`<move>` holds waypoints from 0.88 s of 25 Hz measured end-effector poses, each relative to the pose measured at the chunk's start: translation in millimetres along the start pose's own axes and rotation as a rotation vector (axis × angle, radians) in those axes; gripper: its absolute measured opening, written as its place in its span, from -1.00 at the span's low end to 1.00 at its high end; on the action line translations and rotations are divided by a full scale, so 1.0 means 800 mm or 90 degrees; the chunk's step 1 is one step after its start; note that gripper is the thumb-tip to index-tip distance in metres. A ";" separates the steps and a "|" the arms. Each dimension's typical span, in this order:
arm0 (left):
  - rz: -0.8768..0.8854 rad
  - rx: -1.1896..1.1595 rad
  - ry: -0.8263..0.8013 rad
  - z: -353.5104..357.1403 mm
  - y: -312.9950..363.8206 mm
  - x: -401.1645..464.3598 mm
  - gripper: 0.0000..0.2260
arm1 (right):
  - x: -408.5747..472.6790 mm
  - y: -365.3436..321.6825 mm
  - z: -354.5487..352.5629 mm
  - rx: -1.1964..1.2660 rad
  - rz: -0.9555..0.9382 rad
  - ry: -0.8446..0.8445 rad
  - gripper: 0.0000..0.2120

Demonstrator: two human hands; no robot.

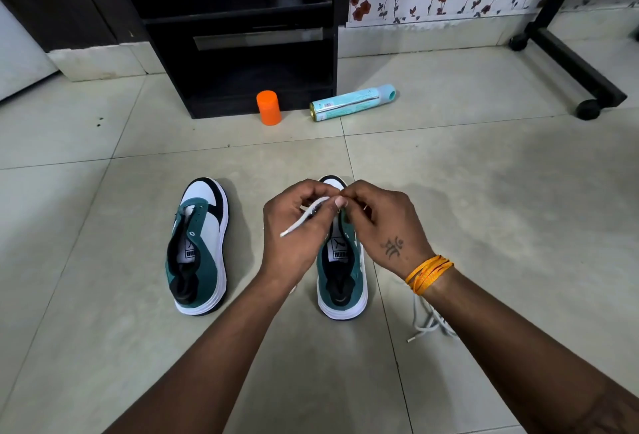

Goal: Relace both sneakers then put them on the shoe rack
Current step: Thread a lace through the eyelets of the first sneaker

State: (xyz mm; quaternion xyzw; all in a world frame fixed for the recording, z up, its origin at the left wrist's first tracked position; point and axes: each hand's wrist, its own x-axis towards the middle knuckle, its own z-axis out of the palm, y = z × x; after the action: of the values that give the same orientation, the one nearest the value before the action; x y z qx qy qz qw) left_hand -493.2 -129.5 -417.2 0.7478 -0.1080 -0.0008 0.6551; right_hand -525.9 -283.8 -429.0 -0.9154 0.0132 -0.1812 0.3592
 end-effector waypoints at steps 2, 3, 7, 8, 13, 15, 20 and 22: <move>0.009 0.018 0.016 0.000 0.001 0.002 -0.92 | 0.003 0.017 -0.002 -0.068 0.064 0.034 -0.88; 0.009 0.023 0.021 0.001 0.001 0.003 -0.92 | 0.002 0.023 -0.004 -0.072 0.083 0.036 -0.89; 0.012 0.035 0.009 0.003 -0.001 0.003 -0.91 | -0.002 0.001 -0.004 0.013 -0.002 -0.018 -0.87; 0.004 0.032 0.008 0.002 -0.003 0.004 -0.91 | -0.003 -0.004 -0.002 0.008 -0.019 -0.010 -0.88; -0.072 0.018 -0.006 -0.005 -0.012 0.010 -0.91 | -0.002 0.016 -0.005 -0.003 0.030 0.055 -0.92; -0.075 0.038 0.018 -0.008 -0.012 0.011 -0.96 | -0.003 0.017 -0.006 -0.002 0.034 0.061 -0.92; -0.097 0.062 0.006 -0.013 -0.012 0.017 -0.92 | -0.009 0.022 -0.008 -0.058 0.022 0.081 -0.94; -0.089 0.072 -0.011 -0.013 -0.012 0.017 -0.90 | -0.008 0.023 -0.010 -0.079 0.025 0.077 -0.83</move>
State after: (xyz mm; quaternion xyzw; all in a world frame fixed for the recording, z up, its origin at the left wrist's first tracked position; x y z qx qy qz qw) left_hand -477.2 -120.7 -423.1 0.7893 -0.0614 -0.0469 0.6091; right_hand -532.5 -301.9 -437.4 -0.9230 0.0637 -0.2279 0.3035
